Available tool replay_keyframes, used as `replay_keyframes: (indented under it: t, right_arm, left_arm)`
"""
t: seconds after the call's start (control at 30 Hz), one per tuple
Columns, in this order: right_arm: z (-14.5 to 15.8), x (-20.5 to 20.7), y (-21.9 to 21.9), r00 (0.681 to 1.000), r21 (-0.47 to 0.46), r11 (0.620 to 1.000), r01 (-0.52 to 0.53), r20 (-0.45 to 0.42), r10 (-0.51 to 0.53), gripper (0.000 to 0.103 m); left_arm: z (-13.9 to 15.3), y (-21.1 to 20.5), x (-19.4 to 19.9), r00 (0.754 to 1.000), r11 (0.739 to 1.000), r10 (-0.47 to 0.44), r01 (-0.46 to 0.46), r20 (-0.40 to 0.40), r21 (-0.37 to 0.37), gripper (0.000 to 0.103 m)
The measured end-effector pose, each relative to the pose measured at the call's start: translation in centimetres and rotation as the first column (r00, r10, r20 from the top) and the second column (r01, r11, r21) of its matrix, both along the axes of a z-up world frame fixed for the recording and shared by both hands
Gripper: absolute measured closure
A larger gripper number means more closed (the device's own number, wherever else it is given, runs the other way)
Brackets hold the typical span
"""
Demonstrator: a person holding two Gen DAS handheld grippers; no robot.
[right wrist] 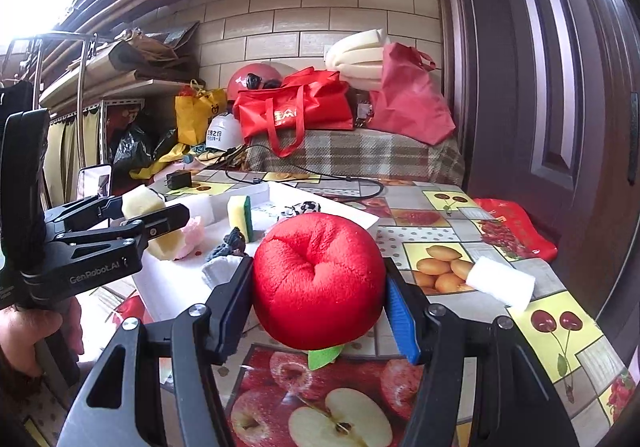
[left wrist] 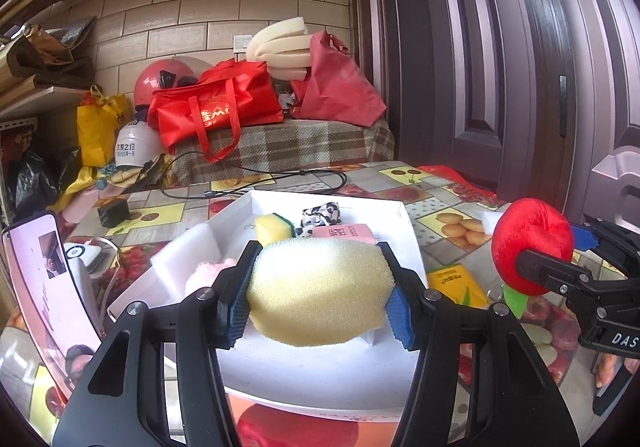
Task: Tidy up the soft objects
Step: 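Carry the foam block and red plush over the white box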
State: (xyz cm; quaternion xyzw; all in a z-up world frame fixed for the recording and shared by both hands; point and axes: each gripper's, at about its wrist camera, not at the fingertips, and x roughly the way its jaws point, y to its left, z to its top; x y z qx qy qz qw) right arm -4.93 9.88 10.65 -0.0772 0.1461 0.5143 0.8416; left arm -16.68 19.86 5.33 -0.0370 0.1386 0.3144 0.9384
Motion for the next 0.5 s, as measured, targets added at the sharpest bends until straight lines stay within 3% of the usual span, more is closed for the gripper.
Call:
replay_keyframes:
  t: [0.3,0.5]
  right_arm:
    - [0.1,-1.6,2.5,0.998,-0.015,0.999,-0.045,0.042,0.046,0.042]
    - [0.2,-2.7,4.5,0.994,-0.021,0.996,-0.084,0.063,0.085,0.042]
  left_arm:
    - [0.0,2.7,-0.1,0.998,0.998,0.063,-0.063,0.008,-0.031,0.046]
    - [-0.2,4.6,-1.1,0.994,0.989,0.096,-0.090,0.043,-0.117,0.046]
